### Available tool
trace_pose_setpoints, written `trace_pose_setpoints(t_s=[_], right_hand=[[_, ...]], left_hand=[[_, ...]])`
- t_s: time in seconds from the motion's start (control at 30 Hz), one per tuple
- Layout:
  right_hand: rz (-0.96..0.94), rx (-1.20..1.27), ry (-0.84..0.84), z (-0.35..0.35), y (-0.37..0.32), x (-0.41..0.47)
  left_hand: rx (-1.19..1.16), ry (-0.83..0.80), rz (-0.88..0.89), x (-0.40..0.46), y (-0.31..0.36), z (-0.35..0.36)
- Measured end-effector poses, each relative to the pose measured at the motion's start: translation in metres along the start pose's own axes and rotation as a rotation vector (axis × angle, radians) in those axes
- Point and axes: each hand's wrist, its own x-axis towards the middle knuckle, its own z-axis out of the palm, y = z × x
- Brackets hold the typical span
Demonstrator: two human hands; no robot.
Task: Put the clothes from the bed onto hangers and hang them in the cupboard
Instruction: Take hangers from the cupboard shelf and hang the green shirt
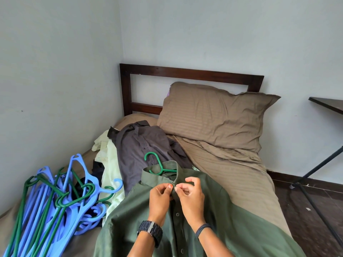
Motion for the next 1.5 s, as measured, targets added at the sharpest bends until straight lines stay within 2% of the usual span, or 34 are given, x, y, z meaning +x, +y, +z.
trace_pose_setpoints(t_s=[0.13,0.37,0.53,0.63,0.83,0.97,1.03,1.1,1.17,1.27,1.33,1.43,1.5], right_hand=[[0.166,0.105,-0.009,0.003,0.004,0.003],[-0.033,-0.162,-0.025,-0.001,-0.005,0.001],[-0.016,-0.273,-0.117,-0.005,-0.009,0.005],[0.012,-0.328,-0.178,-0.008,-0.011,0.012],[0.049,-0.406,-0.332,-0.020,-0.016,0.025],[-0.014,-0.502,-0.450,-0.024,-0.020,0.033],[-0.052,-0.524,-0.492,-0.026,-0.020,0.036],[-0.073,-0.474,-0.502,-0.027,-0.018,0.037],[-0.071,-0.380,-0.451,-0.027,-0.014,0.035],[-0.103,-0.316,-0.338,-0.026,-0.006,0.028],[-0.158,-0.314,-0.308,-0.022,-0.002,0.022],[-0.231,-0.352,-0.289,-0.018,0.000,0.016],[-0.267,-0.450,-0.339,-0.017,0.003,0.017]], left_hand=[[-0.026,-0.026,-0.039,0.003,-0.005,-0.002],[0.026,0.058,-0.012,-0.001,-0.011,0.005],[0.064,0.059,-0.022,-0.006,-0.012,0.005],[0.167,0.034,0.083,-0.012,-0.006,0.003],[0.585,0.016,0.394,-0.017,0.005,-0.005],[0.808,-0.100,0.554,-0.012,0.013,-0.006],[0.788,-0.120,0.522,-0.010,0.014,-0.008],[0.655,-0.160,0.372,-0.009,0.017,-0.009],[0.451,-0.213,0.185,-0.010,0.020,-0.010],[0.401,-0.227,0.140,-0.010,0.022,-0.010],[0.413,-0.195,0.135,-0.007,0.020,-0.009],[0.186,-0.120,0.019,-0.006,0.018,-0.003],[0.181,-0.035,0.013,-0.007,0.013,-0.001]])
